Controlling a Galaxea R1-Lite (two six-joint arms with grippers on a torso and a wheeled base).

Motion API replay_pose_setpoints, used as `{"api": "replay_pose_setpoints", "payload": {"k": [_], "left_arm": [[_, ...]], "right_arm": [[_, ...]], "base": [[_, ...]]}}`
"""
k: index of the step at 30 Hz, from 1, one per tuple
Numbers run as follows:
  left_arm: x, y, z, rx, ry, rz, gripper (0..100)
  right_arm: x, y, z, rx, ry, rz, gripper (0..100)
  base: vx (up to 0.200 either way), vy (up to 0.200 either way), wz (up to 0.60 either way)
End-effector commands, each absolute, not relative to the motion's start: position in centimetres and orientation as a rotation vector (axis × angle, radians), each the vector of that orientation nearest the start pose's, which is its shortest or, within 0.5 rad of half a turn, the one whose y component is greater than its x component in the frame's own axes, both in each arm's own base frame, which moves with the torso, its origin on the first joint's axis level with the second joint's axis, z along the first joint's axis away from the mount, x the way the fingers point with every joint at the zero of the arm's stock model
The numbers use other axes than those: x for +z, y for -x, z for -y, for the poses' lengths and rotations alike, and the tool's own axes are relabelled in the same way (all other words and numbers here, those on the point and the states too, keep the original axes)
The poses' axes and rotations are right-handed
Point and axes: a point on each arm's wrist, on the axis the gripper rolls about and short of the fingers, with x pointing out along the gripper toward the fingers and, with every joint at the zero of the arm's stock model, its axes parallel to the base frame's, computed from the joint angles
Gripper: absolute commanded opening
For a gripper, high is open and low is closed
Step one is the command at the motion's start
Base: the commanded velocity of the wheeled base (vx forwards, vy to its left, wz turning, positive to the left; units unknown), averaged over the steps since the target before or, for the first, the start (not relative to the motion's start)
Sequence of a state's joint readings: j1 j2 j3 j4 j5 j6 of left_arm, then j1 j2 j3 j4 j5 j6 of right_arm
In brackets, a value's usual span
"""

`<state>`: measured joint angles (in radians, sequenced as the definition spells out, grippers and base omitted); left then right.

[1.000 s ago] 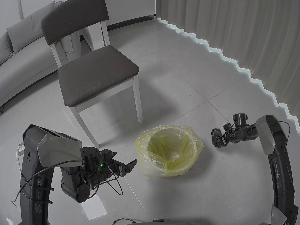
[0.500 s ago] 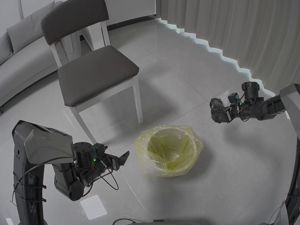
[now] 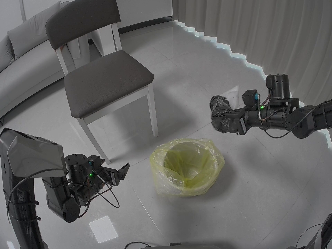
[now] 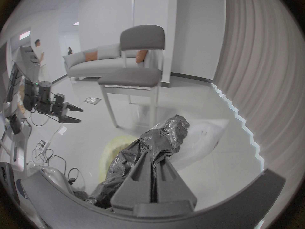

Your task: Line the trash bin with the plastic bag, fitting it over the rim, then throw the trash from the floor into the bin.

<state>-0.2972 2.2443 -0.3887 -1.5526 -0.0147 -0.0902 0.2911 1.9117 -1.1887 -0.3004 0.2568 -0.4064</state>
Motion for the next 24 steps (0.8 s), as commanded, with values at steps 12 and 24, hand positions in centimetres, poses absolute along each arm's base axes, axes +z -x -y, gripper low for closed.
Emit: {"api": "replay_pose_setpoints", "payload": {"k": [12, 24], "left_arm": [[3.8, -27.2, 9.8, -0.308, 0.076, -0.274, 100], [4.6, -26.1, 10.1, -0.329, 0.074, -0.266, 100]], "right_arm": [[7.4, -36.8, -18.9, 0.79, 0.407, -0.47, 0], [1.4, -39.8, -20.1, 0.78, 0.369, -0.556, 0]], "base": [[0.0, 0.0, 0.0], [0.0, 0.0, 0.0]]}}
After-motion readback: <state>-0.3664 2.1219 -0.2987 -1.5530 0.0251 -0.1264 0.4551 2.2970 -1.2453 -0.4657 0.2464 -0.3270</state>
